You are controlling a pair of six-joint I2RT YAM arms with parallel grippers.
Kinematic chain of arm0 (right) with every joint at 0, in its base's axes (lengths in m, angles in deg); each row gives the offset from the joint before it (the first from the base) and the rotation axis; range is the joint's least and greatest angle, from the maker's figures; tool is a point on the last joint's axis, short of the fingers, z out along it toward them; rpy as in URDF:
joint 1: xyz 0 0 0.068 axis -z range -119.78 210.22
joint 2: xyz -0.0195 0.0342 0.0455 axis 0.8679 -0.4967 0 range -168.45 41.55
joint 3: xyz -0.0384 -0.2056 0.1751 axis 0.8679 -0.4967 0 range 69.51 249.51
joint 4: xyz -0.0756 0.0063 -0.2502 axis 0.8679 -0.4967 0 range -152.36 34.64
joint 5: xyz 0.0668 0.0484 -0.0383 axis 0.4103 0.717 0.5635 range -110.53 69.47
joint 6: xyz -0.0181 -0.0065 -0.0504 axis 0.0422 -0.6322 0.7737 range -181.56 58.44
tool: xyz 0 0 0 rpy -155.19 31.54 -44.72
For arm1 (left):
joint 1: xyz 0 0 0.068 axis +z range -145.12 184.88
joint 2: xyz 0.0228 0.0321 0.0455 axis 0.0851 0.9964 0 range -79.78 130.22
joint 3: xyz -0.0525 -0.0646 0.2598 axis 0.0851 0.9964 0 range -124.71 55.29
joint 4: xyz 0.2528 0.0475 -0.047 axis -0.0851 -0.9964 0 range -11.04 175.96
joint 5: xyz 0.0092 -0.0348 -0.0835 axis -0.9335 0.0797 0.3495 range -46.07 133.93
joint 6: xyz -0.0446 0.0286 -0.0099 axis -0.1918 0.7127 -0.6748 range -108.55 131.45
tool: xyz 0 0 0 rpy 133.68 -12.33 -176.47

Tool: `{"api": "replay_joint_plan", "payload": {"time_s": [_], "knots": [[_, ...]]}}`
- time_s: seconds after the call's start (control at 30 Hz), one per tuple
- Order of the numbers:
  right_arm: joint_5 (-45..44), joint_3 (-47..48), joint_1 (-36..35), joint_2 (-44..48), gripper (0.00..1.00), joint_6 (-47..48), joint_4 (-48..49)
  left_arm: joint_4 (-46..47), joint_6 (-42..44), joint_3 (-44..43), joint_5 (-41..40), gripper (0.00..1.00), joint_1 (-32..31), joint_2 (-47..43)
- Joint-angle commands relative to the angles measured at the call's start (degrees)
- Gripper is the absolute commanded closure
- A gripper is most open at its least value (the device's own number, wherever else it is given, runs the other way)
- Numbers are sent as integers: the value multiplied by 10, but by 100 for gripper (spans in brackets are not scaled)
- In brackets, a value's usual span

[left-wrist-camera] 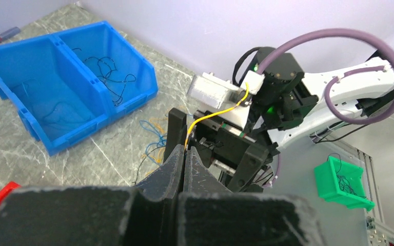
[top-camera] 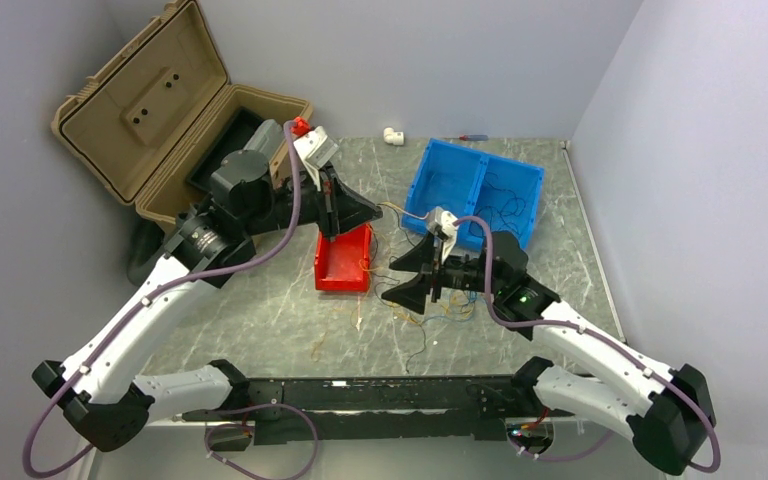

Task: Untangle the cables
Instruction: Untie the cable.

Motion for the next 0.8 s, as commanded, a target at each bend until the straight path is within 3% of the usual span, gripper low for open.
{"api": "replay_joint_plan", "payload": {"time_s": [0.0, 0.07, 0.1, 0.2, 0.27, 0.5, 0.57, 0.63, 0.67, 0.77], "knots": [[-41, -7, -20, -23, 26, 18, 91, 19, -6, -26, 16, 100, -3, -4], [-56, -11, -31, -36, 35, 12, 114, 29, -12, -16, 21, 100, -2, -7], [-60, -11, -35, -42, 44, 10, 119, 36, -16, -10, 22, 100, -2, -8], [-78, -15, -43, -41, 86, 0, 117, 49, -24, 6, 18, 100, -3, -9], [-98, -26, -44, -22, 100, -9, 114, 47, -26, 12, 0, 100, -3, -7], [-179, -59, -43, 98, 100, -29, 33, 23, -27, 17, -92, 97, 2, 9], [-223, -57, -42, 125, 100, -40, -11, 25, -34, 20, -98, 80, 6, 16], [-274, -49, -42, 146, 100, -56, -58, 24, -41, 25, -95, 38, 11, 25], [-300, -43, -42, 153, 100, -64, -89, 22, -43, 27, -97, 27, 12, 28], [-352, -27, -42, 171, 100, -84, -140, 33, -40, 48, -92, 4, 13, 28]]}}
